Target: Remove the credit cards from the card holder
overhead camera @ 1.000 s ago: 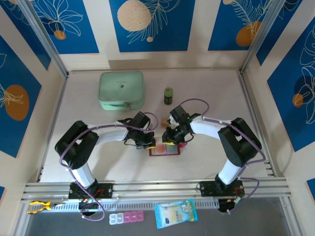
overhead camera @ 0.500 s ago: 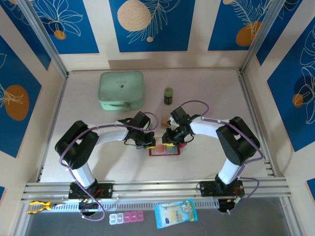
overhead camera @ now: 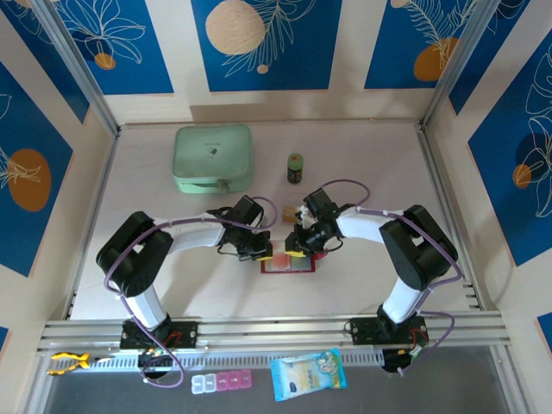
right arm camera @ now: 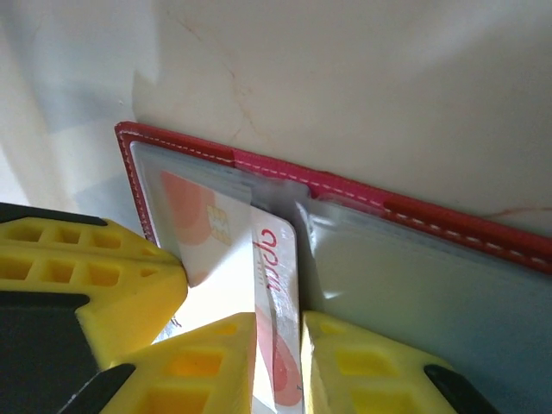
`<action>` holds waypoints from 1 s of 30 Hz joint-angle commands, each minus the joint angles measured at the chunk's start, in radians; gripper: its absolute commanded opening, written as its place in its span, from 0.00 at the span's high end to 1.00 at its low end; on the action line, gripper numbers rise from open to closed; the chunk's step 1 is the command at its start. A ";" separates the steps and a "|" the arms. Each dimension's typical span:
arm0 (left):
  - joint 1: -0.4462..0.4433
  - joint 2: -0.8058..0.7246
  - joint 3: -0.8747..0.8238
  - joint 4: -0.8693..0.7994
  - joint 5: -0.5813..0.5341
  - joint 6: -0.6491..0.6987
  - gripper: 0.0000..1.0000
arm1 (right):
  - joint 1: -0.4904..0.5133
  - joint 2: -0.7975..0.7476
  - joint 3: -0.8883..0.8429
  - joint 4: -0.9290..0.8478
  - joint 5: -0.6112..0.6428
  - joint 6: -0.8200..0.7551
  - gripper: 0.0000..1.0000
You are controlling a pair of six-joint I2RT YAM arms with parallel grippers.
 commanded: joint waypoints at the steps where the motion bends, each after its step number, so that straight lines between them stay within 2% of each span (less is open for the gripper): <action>1: -0.007 0.026 0.016 -0.052 -0.031 0.021 1.00 | -0.007 -0.033 -0.022 0.024 -0.056 0.019 0.80; 24: -0.008 0.021 0.019 -0.056 -0.034 0.015 1.00 | -0.031 -0.001 -0.054 0.123 -0.171 0.021 0.84; 30: -0.007 0.018 0.016 -0.054 -0.035 0.014 1.00 | -0.033 0.009 -0.054 0.119 -0.164 0.013 0.84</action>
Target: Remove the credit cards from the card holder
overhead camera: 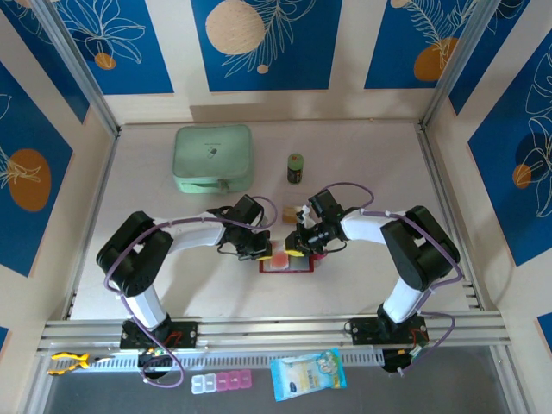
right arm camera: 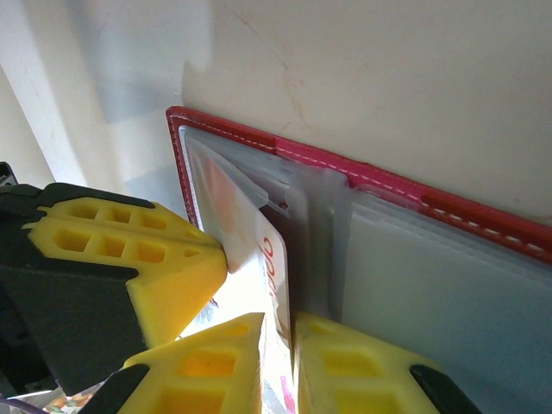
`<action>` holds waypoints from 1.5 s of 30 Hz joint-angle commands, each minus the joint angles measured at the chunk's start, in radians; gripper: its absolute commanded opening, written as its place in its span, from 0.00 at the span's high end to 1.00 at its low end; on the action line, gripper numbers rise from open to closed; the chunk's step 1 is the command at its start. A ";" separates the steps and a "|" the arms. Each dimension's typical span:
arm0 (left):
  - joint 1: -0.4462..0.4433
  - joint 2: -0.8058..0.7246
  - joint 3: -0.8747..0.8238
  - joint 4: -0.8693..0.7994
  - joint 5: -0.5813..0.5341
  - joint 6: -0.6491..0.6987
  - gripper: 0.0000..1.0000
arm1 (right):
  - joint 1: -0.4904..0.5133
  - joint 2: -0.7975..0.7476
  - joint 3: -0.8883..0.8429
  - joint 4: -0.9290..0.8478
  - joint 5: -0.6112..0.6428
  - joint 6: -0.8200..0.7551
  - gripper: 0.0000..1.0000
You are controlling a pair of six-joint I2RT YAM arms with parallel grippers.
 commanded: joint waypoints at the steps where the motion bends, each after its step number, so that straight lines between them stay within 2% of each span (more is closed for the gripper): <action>1: -0.007 0.016 0.003 -0.032 -0.023 0.014 1.00 | -0.002 0.014 -0.003 0.007 -0.047 -0.017 0.85; 10: -0.008 0.013 0.000 -0.030 -0.024 0.010 1.00 | -0.015 -0.023 -0.002 -0.063 0.015 -0.051 0.92; 25: -0.009 0.002 -0.017 -0.008 -0.020 -0.006 1.00 | -0.066 -0.092 0.097 -0.395 0.133 -0.222 0.94; 45: -0.029 -0.055 -0.103 0.072 -0.018 -0.073 1.00 | -0.004 -0.013 0.245 -0.537 0.228 -0.263 0.94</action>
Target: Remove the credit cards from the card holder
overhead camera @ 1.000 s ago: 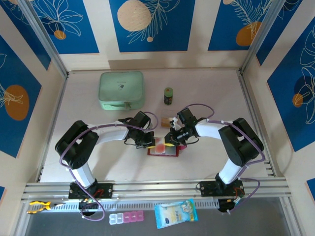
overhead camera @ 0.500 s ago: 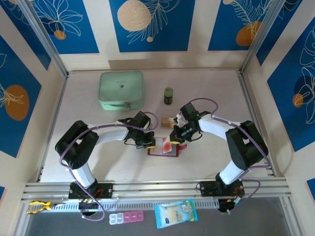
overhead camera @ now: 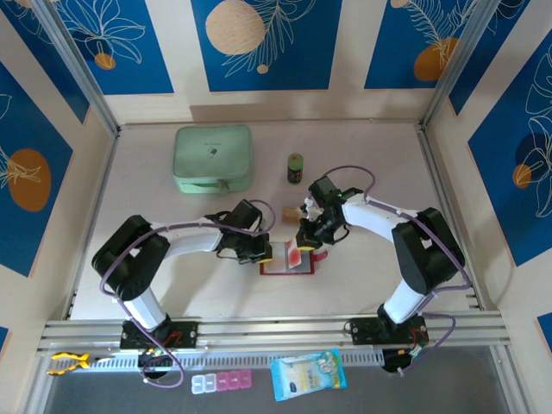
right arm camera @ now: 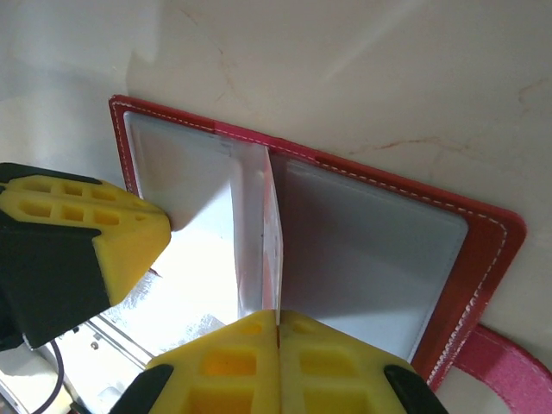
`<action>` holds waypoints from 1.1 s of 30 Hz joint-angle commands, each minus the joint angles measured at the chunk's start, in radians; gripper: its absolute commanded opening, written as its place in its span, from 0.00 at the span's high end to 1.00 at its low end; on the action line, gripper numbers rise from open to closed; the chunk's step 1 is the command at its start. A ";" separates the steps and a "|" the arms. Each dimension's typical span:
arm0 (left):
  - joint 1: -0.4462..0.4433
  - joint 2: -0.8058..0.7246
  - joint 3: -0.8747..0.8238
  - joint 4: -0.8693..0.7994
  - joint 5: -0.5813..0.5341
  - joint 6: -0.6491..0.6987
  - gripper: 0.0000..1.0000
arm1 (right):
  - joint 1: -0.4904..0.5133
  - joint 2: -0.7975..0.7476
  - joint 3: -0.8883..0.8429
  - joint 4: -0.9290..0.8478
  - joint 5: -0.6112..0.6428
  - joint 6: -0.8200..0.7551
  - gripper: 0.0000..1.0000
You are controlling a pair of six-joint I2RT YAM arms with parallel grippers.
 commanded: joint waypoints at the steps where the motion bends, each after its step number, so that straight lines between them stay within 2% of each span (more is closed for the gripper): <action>1: -0.013 -0.015 -0.032 -0.012 -0.017 -0.022 1.00 | 0.014 0.026 0.041 -0.065 0.027 -0.019 0.94; 19: -0.021 -0.006 -0.034 0.001 -0.004 -0.017 0.99 | 0.092 0.038 0.106 -0.172 0.134 0.024 0.93; 24: -0.022 -0.004 -0.031 0.001 -0.002 -0.017 0.99 | 0.097 0.027 0.103 -0.161 0.127 0.047 0.86; 33: -0.021 -0.002 -0.029 -0.003 -0.003 -0.017 0.99 | 0.099 -0.013 0.063 -0.132 0.085 0.077 0.86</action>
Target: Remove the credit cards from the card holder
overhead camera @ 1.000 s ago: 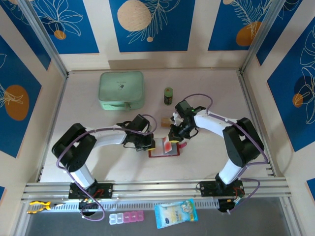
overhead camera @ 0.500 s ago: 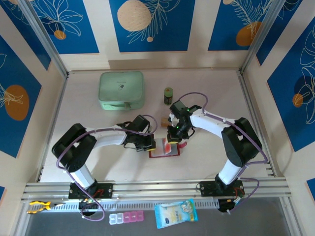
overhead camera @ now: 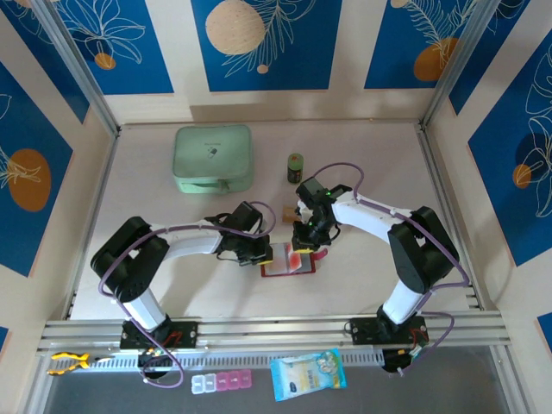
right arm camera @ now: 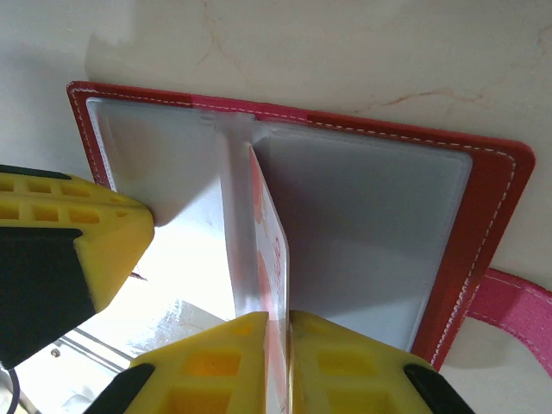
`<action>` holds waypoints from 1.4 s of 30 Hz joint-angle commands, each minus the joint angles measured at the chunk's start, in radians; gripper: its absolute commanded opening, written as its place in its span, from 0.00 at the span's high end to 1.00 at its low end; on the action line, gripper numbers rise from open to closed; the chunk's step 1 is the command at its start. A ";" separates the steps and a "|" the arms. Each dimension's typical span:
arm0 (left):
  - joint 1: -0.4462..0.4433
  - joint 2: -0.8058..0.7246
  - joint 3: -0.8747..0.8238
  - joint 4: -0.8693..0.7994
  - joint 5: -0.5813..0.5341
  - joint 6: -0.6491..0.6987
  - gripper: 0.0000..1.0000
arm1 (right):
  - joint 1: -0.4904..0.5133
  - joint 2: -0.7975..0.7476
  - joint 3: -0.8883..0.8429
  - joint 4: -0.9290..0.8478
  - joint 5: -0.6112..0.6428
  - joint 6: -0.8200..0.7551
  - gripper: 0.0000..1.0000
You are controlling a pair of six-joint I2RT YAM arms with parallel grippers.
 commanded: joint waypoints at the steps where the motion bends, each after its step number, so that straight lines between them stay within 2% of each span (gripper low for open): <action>1: -0.009 0.006 -0.015 -0.021 -0.003 -0.006 0.99 | 0.009 -0.038 -0.026 -0.005 -0.036 0.026 0.86; 13: -0.009 0.007 -0.008 -0.030 -0.007 -0.001 0.99 | 0.019 -0.061 -0.046 -0.008 -0.034 0.042 0.86; 21: -0.009 0.000 -0.002 -0.035 -0.010 0.001 0.99 | 0.019 -0.069 -0.043 -0.002 -0.019 0.043 0.93; 31: -0.007 -0.039 0.038 -0.081 -0.040 0.020 0.88 | 0.014 -0.135 -0.020 -0.035 0.013 0.013 0.98; 36: -0.003 -0.068 0.057 -0.104 -0.058 0.034 0.87 | 0.010 -0.171 0.005 -0.053 0.008 -0.081 0.98; 42: 0.016 -0.151 0.018 -0.081 -0.111 0.030 0.83 | 0.021 -0.160 0.080 -0.125 0.063 -0.351 1.00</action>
